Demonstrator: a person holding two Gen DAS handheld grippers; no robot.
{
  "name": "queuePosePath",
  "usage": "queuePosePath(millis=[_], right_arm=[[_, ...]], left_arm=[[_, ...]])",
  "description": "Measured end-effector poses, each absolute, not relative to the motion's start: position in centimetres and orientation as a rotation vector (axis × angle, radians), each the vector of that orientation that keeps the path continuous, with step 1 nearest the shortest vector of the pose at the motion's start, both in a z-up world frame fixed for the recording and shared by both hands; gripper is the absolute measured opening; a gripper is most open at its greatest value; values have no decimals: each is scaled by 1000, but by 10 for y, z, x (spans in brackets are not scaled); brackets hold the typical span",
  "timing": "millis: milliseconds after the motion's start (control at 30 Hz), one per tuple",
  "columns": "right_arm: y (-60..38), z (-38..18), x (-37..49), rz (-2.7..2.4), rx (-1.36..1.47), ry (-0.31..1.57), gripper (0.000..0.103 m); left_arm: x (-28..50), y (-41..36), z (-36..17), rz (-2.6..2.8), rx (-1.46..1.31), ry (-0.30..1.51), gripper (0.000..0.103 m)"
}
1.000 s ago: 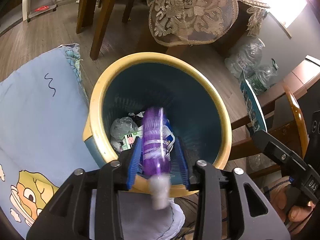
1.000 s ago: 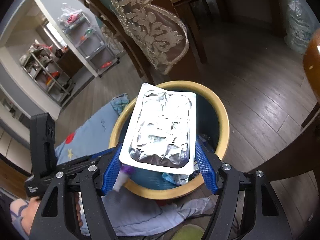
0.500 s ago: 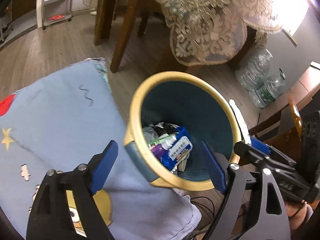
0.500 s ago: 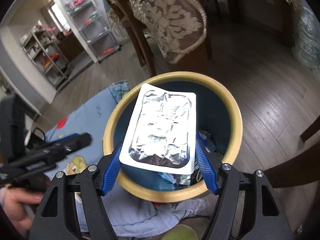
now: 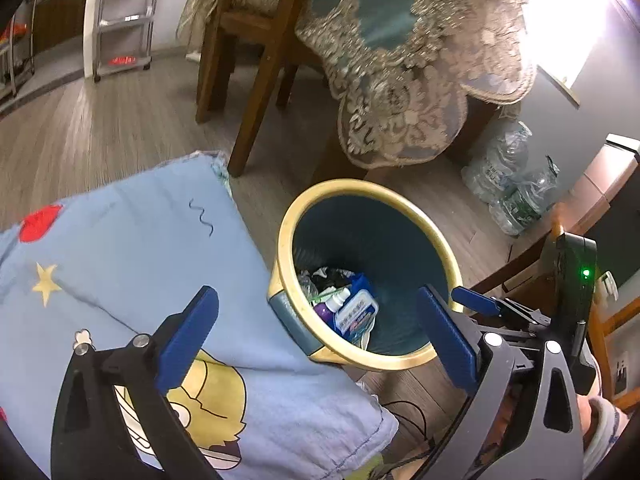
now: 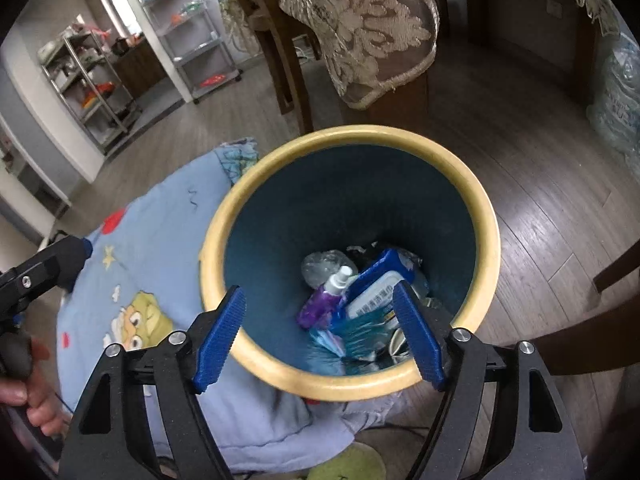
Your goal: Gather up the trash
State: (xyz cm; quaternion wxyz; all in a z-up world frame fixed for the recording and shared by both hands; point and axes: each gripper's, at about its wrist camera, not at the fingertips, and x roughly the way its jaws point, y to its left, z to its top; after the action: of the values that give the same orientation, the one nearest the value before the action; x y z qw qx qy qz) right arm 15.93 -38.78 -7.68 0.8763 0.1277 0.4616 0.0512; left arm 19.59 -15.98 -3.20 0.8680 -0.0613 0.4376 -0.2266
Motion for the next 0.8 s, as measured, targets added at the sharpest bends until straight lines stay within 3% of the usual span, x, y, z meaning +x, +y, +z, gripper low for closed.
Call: queuePosePath(millis=[433,800], right_arm=[[-397,-14,92,99,263,756,88],[-397,7,46,68,206,638,93]], left_arm=[[166,-157,-2,-449,-75,831,97],[120,-161,20,-449,-3,733,97]])
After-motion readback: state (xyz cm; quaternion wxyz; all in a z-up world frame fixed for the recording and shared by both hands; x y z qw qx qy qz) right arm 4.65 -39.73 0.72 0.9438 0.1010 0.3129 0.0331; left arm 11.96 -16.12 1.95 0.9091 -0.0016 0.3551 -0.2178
